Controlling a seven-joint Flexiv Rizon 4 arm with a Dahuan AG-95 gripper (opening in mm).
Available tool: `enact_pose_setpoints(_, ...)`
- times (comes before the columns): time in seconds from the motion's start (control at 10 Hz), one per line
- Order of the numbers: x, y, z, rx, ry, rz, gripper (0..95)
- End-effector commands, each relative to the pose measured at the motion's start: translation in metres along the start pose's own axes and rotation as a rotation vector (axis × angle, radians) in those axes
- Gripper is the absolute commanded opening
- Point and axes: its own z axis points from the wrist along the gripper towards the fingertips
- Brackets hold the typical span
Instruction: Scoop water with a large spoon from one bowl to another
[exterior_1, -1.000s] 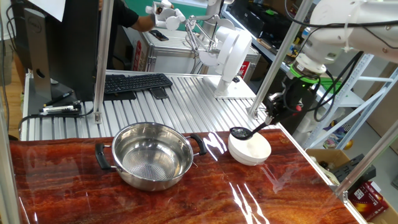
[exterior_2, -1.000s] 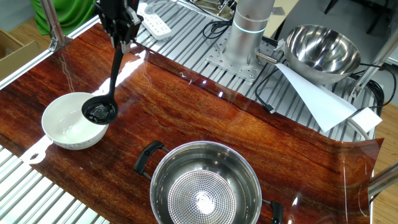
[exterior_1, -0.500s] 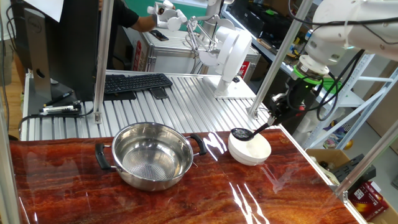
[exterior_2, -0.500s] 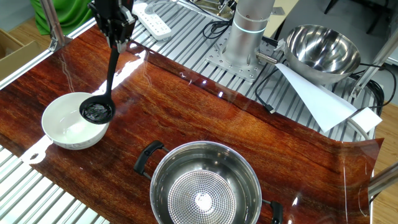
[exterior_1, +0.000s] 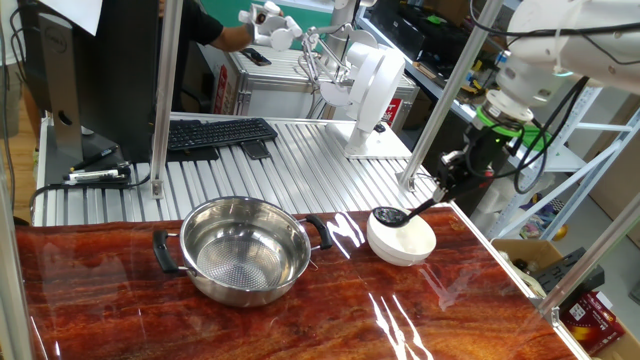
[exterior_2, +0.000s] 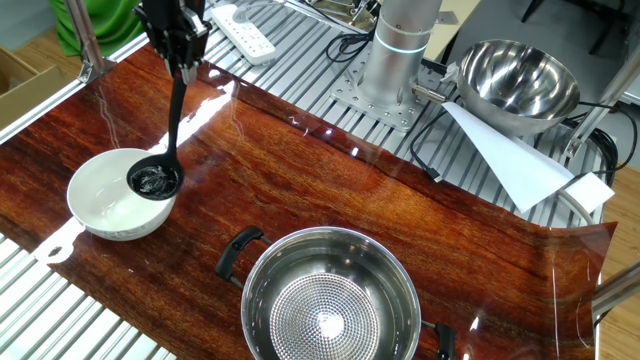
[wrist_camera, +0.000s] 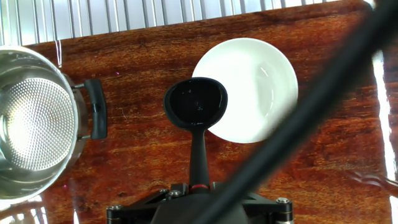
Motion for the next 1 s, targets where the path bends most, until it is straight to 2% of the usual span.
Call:
enact_pose_setpoints(0.1, 0.0, -0.003, 0.001, -0.007, 0.001, -0.007, 0.0)
enact_pose_setpoints(0.8, -0.001, -0.018, 0.005, -0.02, 0.001, -0.025, 0.0)
enact_pose_setpoints(1.0, -0.001, -0.022, 0.006, -0.038, 0.006, -0.02, 0.0)
